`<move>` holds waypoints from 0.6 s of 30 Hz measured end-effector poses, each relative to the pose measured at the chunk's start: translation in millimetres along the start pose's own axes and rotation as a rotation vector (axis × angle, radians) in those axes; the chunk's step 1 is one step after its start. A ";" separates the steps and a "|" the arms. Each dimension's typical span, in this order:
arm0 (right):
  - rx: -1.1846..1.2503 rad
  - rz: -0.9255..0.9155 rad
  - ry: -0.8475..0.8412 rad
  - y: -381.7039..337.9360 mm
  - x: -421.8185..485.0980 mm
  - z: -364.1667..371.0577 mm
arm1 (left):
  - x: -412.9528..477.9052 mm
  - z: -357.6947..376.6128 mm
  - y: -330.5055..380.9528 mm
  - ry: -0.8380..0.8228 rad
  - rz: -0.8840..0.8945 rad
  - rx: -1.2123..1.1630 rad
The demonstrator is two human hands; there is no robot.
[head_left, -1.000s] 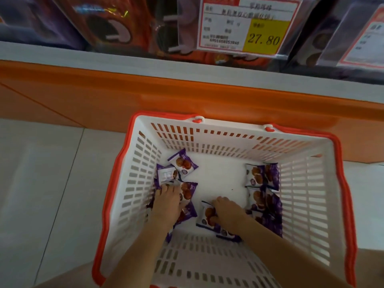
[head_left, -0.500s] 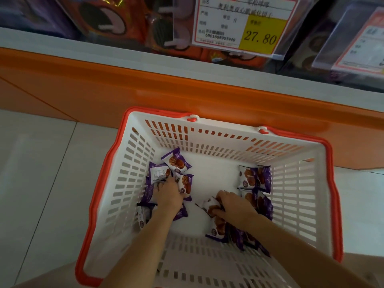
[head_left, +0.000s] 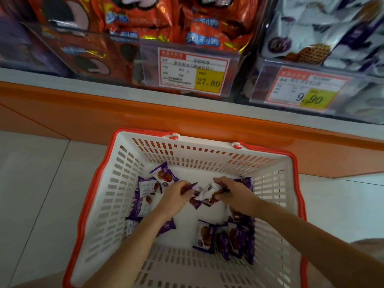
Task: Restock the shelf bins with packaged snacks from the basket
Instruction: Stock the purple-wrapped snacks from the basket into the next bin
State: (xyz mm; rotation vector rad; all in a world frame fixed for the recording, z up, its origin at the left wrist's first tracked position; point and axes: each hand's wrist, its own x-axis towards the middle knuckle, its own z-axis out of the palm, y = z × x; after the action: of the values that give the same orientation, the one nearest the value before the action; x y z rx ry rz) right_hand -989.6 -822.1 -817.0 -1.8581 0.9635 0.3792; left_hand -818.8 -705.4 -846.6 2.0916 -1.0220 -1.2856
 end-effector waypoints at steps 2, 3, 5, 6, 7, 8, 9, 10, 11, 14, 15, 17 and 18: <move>0.116 0.009 0.001 -5.0 -5.8 -6.4 | -4.5 -0.6 15.4 0.025 -0.014 -0.095; 0.172 0.007 0.005 -7.1 -8.6 -8.4 | -6.3 -0.2 21.7 0.043 -0.034 -0.175; 0.265 -0.009 0.024 -10.2 -13.8 -12.0 | -11.7 -1.2 33.8 0.069 -0.073 -0.338; 0.316 -0.023 0.035 -12.2 -16.8 -13.8 | -14.7 -2.5 38.7 0.084 -0.075 -0.384; 0.365 -0.029 0.045 -13.8 -20.0 -15.7 | -17.0 -3.6 42.9 0.101 -0.063 -0.414; 0.402 -0.037 0.057 -15.5 -22.8 -17.8 | -19.8 -5.2 47.0 0.119 -0.041 -0.434; 0.421 -0.048 0.069 -17.5 -25.5 -20.3 | -22.0 -6.6 50.6 0.142 -0.018 -0.451; 0.443 -0.060 0.078 -20.0 -28.2 -23.0 | -24.5 -8.9 54.9 0.170 0.003 -0.468; 0.469 -0.072 0.082 -22.1 -31.1 -25.8 | -26.3 -10.7 57.8 0.200 0.024 -0.486; 0.554 -0.095 0.046 -31.3 -36.8 -36.1 | -32.1 -18.7 69.3 0.233 0.092 -0.502; 0.584 -0.102 0.035 -34.5 -39.1 -39.3 | -35.1 -20.6 73.7 0.223 0.114 -0.508; 0.633 -0.105 0.031 -42.3 -43.0 -46.0 | -41.1 -25.1 83.4 0.188 0.149 -0.487; 0.643 -0.109 0.031 -46.0 -44.7 -49.5 | -43.9 -28.4 88.0 0.176 0.163 -0.467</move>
State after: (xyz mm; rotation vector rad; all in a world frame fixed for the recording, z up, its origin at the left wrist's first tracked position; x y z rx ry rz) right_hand -990.7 -834.8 -737.0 -1.3198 0.8691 -0.0339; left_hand -836.2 -723.5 -747.4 1.6936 -0.7149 -1.1082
